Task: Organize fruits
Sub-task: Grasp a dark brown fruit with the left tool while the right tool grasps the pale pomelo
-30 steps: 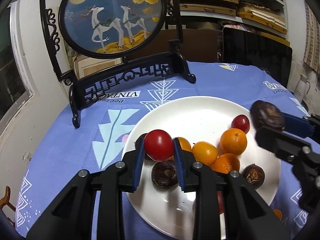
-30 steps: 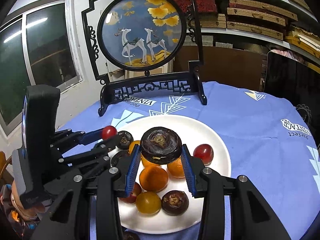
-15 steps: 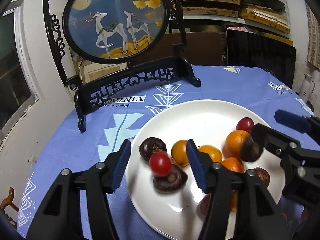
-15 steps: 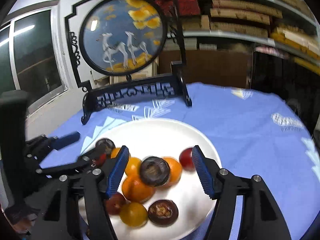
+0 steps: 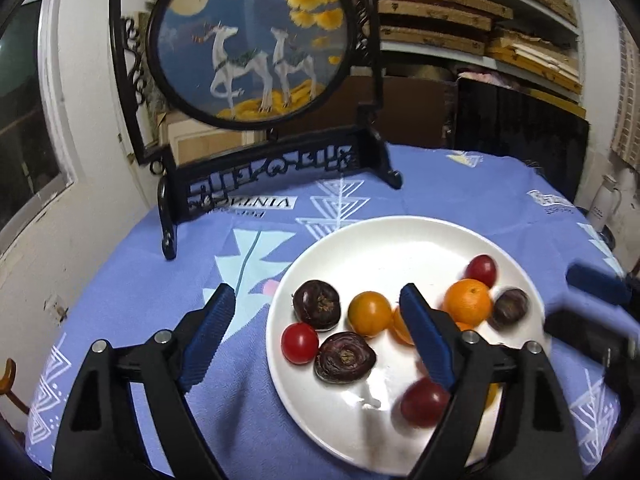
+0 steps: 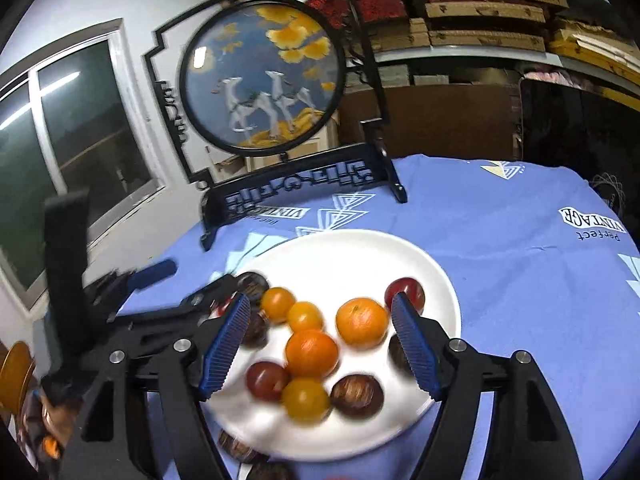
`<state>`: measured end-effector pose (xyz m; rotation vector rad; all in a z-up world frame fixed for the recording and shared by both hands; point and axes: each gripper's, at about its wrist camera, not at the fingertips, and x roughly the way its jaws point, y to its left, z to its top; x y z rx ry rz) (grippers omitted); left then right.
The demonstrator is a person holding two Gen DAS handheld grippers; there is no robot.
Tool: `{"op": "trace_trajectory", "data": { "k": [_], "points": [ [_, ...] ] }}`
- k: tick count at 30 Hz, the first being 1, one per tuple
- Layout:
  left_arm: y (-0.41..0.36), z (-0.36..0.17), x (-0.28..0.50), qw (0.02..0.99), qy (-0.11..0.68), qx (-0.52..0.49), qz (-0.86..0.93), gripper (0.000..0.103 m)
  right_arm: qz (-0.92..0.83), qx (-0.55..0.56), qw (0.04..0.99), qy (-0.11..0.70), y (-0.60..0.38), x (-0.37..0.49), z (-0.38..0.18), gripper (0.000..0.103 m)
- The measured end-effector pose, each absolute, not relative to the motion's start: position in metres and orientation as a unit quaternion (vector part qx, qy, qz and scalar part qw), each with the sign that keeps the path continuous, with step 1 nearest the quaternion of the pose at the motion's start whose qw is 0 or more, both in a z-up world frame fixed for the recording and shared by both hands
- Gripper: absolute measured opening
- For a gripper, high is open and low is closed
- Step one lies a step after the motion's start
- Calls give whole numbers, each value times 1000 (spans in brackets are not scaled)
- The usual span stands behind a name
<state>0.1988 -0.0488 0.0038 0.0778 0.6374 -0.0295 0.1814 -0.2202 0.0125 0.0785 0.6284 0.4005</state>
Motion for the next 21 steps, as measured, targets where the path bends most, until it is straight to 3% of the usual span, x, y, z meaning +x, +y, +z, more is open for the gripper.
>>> {"op": "trace_trajectory", "data": {
  "k": [7,14,16,17,18,21],
  "points": [
    [-38,17,153,949,310,17,-56,89,230,-26,884,407,-226,99,-29,74],
    [-27,4,119,935,348,25,-70,89,243,20,856,456,-215,100,-69,74],
    [-25,2,111,932,353,34,-74,89,243,20,858,452,-214,100,-71,61],
    [-25,-1,106,930,357,44,-78,89,242,17,859,451,-213,101,-72,45],
    [-27,-5,101,926,362,57,-88,89,242,18,859,451,-214,100,-72,40],
    [-34,-19,90,914,371,105,-126,89,242,13,863,443,-221,92,-67,39]
  ]
}}
